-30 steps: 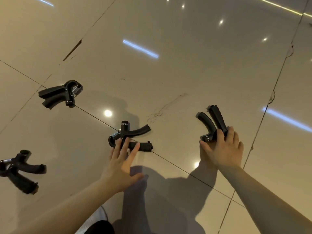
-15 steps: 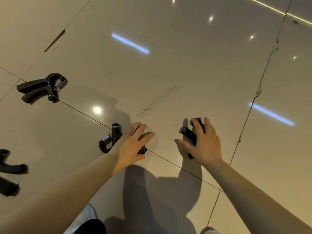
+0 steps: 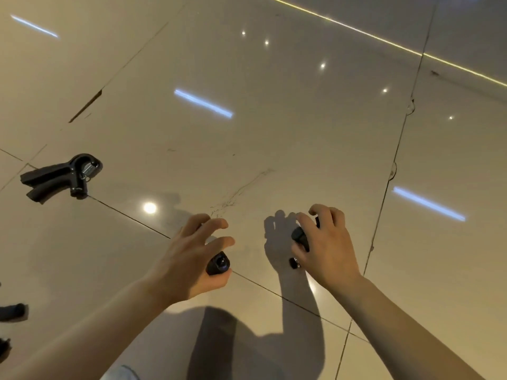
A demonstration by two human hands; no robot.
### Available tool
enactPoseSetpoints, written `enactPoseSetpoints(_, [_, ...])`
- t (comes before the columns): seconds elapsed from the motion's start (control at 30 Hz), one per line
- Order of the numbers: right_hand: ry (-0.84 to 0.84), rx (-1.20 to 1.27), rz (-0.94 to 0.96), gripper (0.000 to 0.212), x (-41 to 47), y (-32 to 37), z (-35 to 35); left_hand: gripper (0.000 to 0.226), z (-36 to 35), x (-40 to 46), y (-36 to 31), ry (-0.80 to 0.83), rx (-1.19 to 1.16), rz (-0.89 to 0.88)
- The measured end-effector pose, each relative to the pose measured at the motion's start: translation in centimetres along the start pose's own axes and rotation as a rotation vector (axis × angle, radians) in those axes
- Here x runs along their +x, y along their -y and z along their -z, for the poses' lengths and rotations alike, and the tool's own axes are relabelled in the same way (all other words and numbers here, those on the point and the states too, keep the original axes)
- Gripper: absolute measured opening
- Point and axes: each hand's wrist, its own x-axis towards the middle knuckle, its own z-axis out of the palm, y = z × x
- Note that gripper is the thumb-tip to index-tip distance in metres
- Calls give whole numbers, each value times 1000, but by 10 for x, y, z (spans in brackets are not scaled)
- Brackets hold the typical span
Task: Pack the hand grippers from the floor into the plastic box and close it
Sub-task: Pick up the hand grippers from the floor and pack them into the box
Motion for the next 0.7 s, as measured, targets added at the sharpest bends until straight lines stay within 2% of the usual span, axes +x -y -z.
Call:
enactPoseSetpoints(0.23, [-138, -53, 227, 24, -50, -15, 53, 36, 24, -7, -57, -103, 25, -185])
enactPoseSetpoints(0.37, [-281, 10, 214, 18, -103, -15, 104, 26, 61, -12, -114, -141, 16, -267])
enactPoseSetpoints(0.47, [-376, 77, 182, 19, -149, -13, 150, 27, 106, -17, -161, -173, 22, -355])
enactPoseSetpoints(0.6, [-466, 127, 146, 18, -202, -15, 220, 30, 172, -26, -233, -196, 218, -537])
enactPoseSetpoints(0.7, [-555, 116, 169, 20, -234, -20, 279, 31, 211, -31, -298, -294, 220, -520])
